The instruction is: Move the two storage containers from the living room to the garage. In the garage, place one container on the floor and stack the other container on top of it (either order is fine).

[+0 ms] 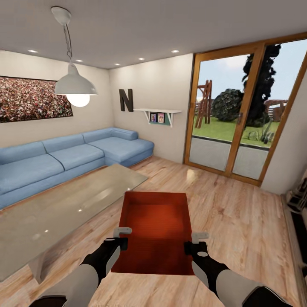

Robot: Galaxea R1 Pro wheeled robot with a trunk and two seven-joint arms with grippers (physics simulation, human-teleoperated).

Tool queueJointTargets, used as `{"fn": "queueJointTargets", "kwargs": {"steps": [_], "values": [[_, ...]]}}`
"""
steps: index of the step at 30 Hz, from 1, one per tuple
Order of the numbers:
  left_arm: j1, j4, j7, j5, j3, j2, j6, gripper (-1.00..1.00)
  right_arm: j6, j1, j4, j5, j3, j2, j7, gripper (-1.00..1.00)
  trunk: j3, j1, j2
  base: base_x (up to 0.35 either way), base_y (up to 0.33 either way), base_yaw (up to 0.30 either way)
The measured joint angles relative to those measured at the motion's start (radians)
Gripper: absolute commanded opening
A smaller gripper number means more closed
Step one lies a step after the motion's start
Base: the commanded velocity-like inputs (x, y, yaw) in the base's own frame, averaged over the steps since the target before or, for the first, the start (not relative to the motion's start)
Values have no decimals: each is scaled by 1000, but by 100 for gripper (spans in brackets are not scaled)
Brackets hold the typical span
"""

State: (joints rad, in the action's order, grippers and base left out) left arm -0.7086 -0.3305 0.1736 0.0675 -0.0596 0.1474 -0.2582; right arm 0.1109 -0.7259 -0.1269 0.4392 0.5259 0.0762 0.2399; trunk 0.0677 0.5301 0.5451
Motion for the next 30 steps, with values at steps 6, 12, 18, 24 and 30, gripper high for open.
{"fn": "queueJointTargets", "kwargs": {"steps": [6, 12, 18, 24, 30], "values": [[0, 0, 0, 0, 0, 0, 0, -100, 0, 0, 0, 0, 0, 0, 0, -100, 0, 0, 0, 0, 0, 270], [0, 0, 0, 1, 0, 0, 0, -100, 1, 0, 1, 0, 0, 0, 0, -100, 0, 0, 0, 0, 0, 270], [0, 0, 0, 0, 0, 0, 0, -100, 0, 0, 0, 0, 0, 0, 0, -100, 0, 0, 0, 0, 0, 270], [0, 0, 0, 1, 0, 0, 0, -100, 0, 0, 0, 0, 0, 0, 0, -100, 0, 0, 0, 0, 0, 270], [0, 0, 0, 0, 0, 0, 0, -100, 0, 0, 0, 0, 0, 0, 0, -100, 0, 0, 0, 0, 0, 270]]}}
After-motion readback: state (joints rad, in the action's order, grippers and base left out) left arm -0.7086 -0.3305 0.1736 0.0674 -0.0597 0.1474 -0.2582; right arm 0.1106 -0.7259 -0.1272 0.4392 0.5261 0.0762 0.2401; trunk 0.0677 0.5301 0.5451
